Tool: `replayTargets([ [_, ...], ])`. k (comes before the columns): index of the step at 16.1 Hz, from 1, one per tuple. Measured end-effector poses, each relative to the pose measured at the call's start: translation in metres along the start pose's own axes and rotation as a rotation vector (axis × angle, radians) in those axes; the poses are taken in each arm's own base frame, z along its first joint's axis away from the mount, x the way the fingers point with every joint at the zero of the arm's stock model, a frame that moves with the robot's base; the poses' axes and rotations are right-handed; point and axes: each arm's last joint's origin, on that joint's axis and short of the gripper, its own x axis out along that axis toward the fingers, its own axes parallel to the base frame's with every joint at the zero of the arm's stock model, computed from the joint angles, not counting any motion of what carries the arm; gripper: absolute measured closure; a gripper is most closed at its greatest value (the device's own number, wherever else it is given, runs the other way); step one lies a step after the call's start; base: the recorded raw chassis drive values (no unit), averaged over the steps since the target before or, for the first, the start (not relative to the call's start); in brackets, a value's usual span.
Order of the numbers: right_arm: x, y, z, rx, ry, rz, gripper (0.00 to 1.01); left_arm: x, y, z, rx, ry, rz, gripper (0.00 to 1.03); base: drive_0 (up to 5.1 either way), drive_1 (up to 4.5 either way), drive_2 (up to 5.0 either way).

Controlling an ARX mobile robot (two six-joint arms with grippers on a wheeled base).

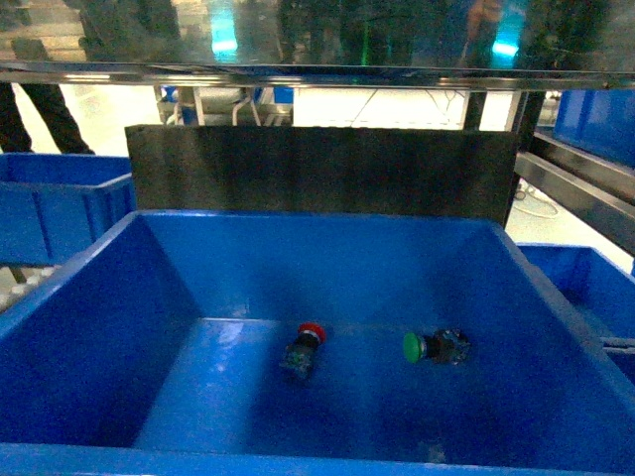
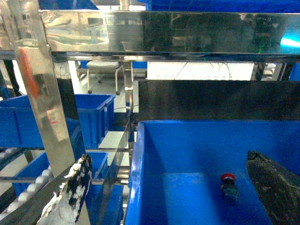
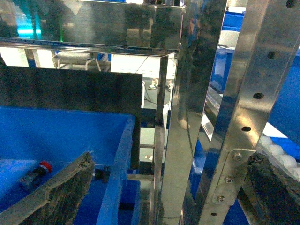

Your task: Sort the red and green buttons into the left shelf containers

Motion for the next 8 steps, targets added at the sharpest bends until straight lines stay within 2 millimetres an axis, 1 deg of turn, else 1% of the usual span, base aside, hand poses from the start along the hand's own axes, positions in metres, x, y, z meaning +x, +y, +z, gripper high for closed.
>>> replayTargets([
  [8,0.0,0.0,0.0,0.0,0.0,0.0,0.03,0.0,0.0,0.0,0.0,0.0,0.0,0.05,0.0,0.0,0.0],
])
